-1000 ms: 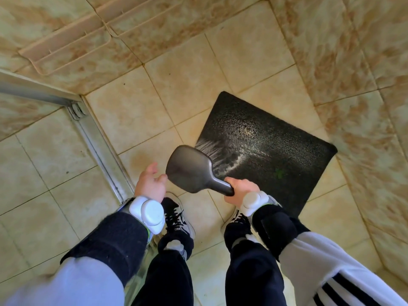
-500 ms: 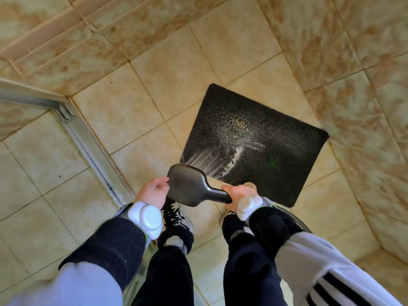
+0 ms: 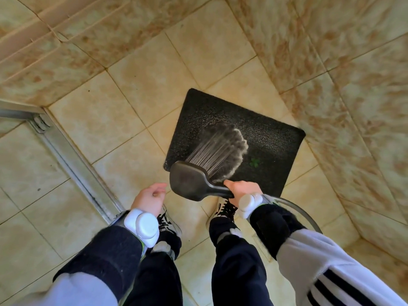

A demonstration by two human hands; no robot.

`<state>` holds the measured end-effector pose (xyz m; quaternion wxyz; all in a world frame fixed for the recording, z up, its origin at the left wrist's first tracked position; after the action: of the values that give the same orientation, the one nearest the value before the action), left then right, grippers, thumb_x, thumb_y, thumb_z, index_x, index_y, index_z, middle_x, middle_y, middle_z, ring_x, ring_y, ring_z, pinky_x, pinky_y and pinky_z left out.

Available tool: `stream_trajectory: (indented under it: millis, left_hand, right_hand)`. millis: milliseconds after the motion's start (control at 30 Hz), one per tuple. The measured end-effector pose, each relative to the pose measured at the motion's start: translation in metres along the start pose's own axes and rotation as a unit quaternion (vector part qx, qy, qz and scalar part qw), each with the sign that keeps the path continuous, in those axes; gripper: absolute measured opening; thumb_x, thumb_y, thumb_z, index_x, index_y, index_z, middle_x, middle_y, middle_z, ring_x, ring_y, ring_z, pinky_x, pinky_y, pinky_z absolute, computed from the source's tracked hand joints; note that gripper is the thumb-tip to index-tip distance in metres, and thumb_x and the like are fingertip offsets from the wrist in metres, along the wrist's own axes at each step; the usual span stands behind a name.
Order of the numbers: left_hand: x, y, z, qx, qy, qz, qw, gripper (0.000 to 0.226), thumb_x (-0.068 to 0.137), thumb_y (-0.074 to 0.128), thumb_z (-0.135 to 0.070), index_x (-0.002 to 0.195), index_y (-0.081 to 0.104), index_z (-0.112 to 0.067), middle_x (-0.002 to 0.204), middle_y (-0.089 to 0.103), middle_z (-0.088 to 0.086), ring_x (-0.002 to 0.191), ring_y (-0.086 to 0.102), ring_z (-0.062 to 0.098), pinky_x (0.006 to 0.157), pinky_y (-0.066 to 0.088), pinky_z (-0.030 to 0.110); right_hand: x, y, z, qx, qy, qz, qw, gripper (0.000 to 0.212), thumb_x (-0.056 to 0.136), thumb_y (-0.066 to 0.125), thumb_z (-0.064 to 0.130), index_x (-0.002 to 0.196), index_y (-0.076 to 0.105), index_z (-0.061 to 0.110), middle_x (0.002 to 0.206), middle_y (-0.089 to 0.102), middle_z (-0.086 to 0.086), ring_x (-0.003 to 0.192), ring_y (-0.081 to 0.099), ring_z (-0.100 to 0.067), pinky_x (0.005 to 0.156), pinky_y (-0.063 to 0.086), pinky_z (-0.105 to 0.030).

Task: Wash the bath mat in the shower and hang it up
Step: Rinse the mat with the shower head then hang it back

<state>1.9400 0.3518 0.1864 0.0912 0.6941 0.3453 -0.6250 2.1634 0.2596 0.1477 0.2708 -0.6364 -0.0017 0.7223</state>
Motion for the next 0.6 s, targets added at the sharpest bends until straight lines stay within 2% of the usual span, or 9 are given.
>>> stream_trajectory:
  millis: [100, 233, 333, 433, 533, 600]
  left_hand:
    - [-0.001, 0.001, -0.004, 0.003, 0.002, -0.005, 1.0, 0.032, 0.093, 0.042, -0.009, 0.109, 0.058, -0.03, 0.121, 0.062, 0.007, 0.111, 0.058, 0.03, 0.099, 0.047, 0.044]
    - [-0.001, -0.007, -0.015, 0.002, 0.003, -0.027, 1.0, 0.037, 0.094, 0.043, -0.011, 0.128, 0.054, -0.019, 0.127, 0.058, 0.004, 0.111, 0.058, 0.029, 0.101, 0.046, 0.041]
    - [-0.002, -0.021, -0.023, 0.005, -0.003, -0.067, 0.998, 0.041, 0.094, 0.044, -0.012, 0.135, 0.047, -0.017, 0.131, 0.055, 0.005, 0.113, 0.056, 0.028, 0.099, 0.043, 0.031]
    - [-0.006, -0.037, -0.035, 0.019, 0.01, -0.096, 0.995, 0.042, 0.094, 0.044, -0.011, 0.136, 0.045, -0.017, 0.134, 0.053, 0.004, 0.114, 0.055, 0.028, 0.094, 0.041, 0.031]
    - [-0.006, -0.046, -0.038, 0.017, 0.01, -0.096, 0.995, 0.042, 0.095, 0.043, -0.011, 0.136, 0.044, -0.018, 0.134, 0.052, 0.002, 0.111, 0.057, 0.029, 0.096, 0.042, 0.034]
    - [-0.007, -0.047, -0.038, 0.01, 0.004, -0.09, 0.996, 0.041, 0.095, 0.043, -0.012, 0.136, 0.044, -0.018, 0.135, 0.051, 0.0, 0.112, 0.057, 0.03, 0.099, 0.043, 0.035]
  right_hand:
    - [0.001, -0.006, 0.006, -0.005, -0.028, 0.005, 1.0, 0.033, 0.091, 0.05, 0.018, 0.123, 0.044, 0.021, 0.109, 0.064, -0.005, 0.101, 0.061, -0.028, 0.071, 0.04, -0.03]
    - [0.008, -0.021, 0.015, -0.003, -0.053, 0.001, 0.999, 0.024, 0.086, 0.052, 0.016, 0.109, 0.046, 0.022, 0.083, 0.058, 0.002, 0.085, 0.06, -0.028, 0.066, 0.039, -0.03]
    - [0.013, -0.036, 0.028, 0.004, -0.066, -0.001, 0.998, 0.015, 0.087, 0.047, 0.014, 0.091, 0.038, 0.025, 0.069, 0.047, 0.006, 0.075, 0.052, -0.023, 0.065, 0.039, -0.031]
    - [0.019, -0.051, 0.037, 0.014, -0.066, -0.008, 0.998, 0.014, 0.088, 0.049, 0.015, 0.092, 0.039, 0.025, 0.079, 0.053, 0.003, 0.076, 0.051, -0.021, 0.066, 0.038, -0.031]
    - [0.022, -0.065, 0.037, 0.042, -0.052, -0.024, 0.997, 0.02, 0.088, 0.051, 0.017, 0.107, 0.047, 0.021, 0.092, 0.061, -0.004, 0.08, 0.053, -0.023, 0.068, 0.039, -0.031]
    - [0.023, -0.073, 0.032, 0.061, -0.038, -0.027, 0.997, 0.027, 0.089, 0.052, 0.017, 0.116, 0.047, 0.02, 0.102, 0.064, -0.005, 0.091, 0.06, -0.028, 0.071, 0.042, -0.033]
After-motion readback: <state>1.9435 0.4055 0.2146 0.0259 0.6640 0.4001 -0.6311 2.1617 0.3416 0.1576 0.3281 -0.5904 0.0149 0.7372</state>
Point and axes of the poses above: each hand's wrist, its own x-axis towards the middle knuckle, its own y-axis out of the palm, z = x × y, the point moved 9 cm from there along x, towards the middle knuckle
